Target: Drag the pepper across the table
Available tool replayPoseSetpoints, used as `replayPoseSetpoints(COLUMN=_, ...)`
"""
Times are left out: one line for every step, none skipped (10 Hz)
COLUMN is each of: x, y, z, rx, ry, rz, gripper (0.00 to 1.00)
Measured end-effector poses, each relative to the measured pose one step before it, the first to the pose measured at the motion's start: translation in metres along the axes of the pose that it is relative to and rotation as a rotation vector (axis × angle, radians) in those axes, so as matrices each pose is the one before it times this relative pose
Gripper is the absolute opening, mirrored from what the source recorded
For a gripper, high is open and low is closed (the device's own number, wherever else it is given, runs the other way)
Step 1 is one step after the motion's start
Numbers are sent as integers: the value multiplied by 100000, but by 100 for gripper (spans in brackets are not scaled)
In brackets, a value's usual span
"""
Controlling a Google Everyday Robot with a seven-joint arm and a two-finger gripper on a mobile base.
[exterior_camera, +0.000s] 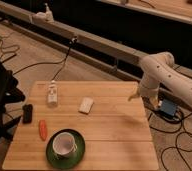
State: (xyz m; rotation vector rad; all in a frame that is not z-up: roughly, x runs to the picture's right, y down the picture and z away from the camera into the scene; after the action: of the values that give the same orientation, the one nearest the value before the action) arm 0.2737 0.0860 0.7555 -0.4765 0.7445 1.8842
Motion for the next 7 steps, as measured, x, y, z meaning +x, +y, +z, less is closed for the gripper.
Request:
replayPoseSetpoints(x=3, y=4, z=0, rx=-14, ry=13, rz=1, gripper=80)
replayPoseSetpoints(x=-1, y=11, z=1, rx=4, ry=-3, rz=-20, gripper=80)
replayPoseSetpoints(x=-14, y=41, z=1, rx=17, ry=-34, rz=-63, gripper=80)
replayPoseSetpoints(x=-11, y=118, z=105, rx=33, ry=92, rz=-202, gripper=80)
replayPoseSetpoints(x=8, y=452, z=175, rx=17, ry=213, rz=-728, gripper=80)
replayPoseSetpoints(x=-7, y=655, z=170, rx=31, ry=211, rz=-1034, gripper=80)
replayPoseSetpoints(x=6, y=781, z=174, rx=-105, ry=360, rz=-1241, gripper=80)
